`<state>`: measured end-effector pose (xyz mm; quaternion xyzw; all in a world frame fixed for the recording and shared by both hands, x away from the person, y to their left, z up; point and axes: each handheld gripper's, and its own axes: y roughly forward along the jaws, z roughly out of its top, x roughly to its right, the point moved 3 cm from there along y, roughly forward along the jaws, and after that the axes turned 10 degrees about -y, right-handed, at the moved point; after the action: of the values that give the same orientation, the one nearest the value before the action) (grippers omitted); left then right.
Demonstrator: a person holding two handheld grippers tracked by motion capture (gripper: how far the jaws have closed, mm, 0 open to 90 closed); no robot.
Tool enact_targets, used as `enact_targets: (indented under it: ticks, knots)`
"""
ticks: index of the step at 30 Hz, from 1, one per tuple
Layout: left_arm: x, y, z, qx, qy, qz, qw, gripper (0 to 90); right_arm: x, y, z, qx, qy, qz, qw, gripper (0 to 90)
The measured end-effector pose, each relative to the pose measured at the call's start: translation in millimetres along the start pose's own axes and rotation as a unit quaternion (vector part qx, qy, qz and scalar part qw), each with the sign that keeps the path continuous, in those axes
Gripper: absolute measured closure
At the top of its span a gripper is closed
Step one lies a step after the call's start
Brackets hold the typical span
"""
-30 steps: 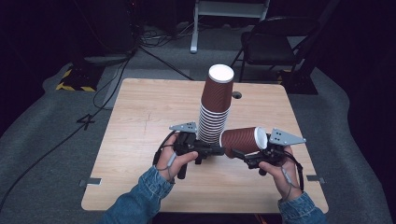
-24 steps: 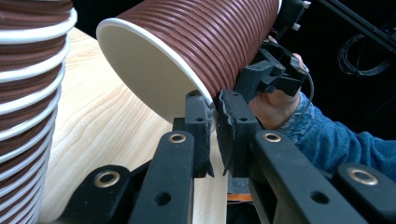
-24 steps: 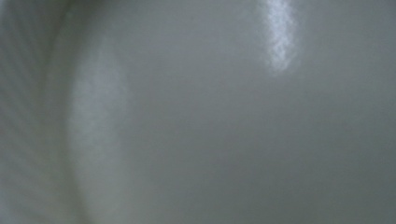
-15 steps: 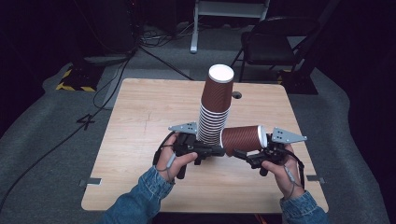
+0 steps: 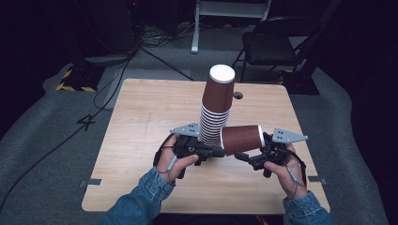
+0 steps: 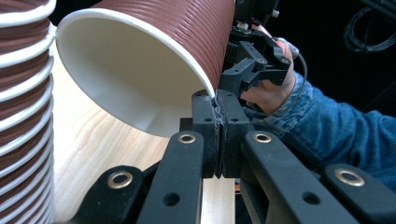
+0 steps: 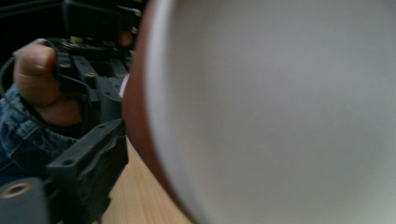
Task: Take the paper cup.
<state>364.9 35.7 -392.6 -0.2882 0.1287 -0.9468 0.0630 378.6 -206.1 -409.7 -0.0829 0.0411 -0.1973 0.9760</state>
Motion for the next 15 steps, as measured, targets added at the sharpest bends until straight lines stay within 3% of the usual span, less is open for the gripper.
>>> enact_targets:
  ticks: [7, 15]
  knots:
    - [3.3, -2.2, 1.4, -0.011, 0.011, 0.011, 0.9998, 88.1, 2.5, -5.4, -3.7, -0.027, 0.003, -0.012, 0.9996, 1.8]
    - [7.2, -1.9, 3.0, -0.027, 0.028, 0.032, 0.9988, 88.1, 8.5, -28.2, -8.0, -0.050, -0.005, -0.040, 0.9979, 6.1]
